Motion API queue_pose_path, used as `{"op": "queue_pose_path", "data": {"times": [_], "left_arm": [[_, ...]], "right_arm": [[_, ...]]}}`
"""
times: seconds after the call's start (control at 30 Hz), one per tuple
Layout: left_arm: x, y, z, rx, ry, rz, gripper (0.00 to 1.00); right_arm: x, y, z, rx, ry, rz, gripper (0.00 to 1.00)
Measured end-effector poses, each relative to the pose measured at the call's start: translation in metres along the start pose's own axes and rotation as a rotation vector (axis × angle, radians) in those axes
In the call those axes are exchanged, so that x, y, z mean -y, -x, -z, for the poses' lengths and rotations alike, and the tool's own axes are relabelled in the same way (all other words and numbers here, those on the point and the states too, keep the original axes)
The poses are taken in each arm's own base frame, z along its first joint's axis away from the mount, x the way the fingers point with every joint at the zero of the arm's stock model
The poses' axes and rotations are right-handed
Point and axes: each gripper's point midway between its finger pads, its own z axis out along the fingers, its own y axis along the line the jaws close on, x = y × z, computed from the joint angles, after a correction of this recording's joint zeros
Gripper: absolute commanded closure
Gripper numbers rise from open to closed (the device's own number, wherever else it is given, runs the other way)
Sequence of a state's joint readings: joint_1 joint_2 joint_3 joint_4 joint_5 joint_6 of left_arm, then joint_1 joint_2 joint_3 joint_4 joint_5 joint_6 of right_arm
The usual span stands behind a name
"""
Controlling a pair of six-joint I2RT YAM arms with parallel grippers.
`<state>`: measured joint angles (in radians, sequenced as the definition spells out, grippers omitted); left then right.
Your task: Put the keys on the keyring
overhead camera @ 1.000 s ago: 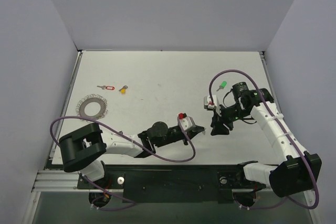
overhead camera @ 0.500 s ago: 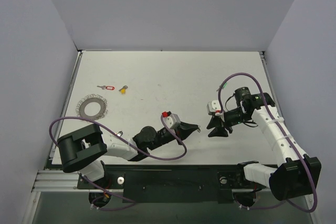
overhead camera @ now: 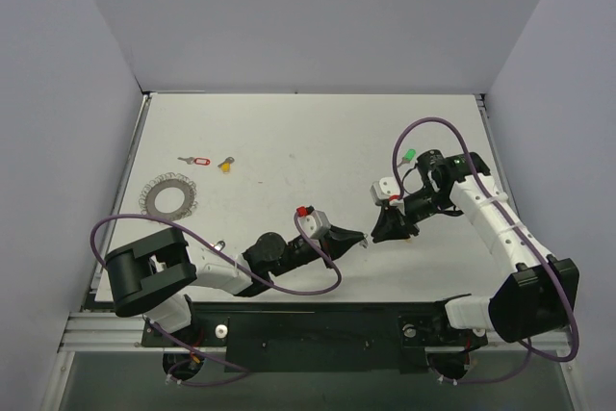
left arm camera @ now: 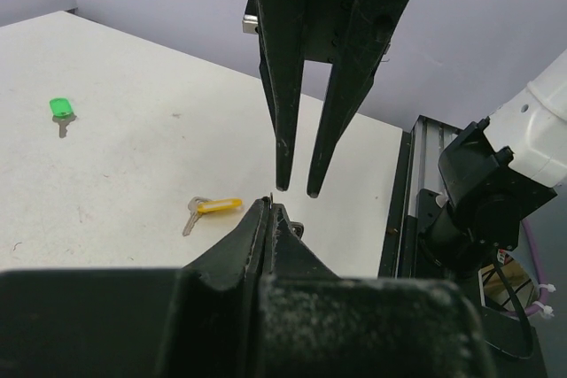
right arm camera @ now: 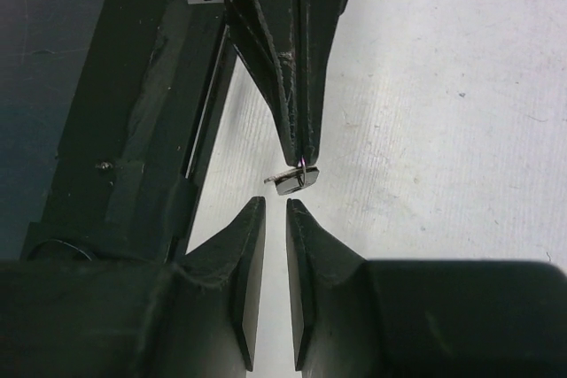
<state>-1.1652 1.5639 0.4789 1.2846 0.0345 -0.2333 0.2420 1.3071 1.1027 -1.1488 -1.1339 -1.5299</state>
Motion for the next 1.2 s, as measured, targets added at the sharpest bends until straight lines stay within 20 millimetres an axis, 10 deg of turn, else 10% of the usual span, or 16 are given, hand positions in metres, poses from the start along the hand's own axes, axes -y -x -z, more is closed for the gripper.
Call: {"op": "queue_pose_path", "data": {"times": [1.2], "left_arm": [[0.007, -0.001, 0.0, -0.007, -0.034, 0.02, 1.0]], "right_arm": [[-0.003, -0.003, -0.011, 0.001, 0.072, -0.004, 0.93]]}}
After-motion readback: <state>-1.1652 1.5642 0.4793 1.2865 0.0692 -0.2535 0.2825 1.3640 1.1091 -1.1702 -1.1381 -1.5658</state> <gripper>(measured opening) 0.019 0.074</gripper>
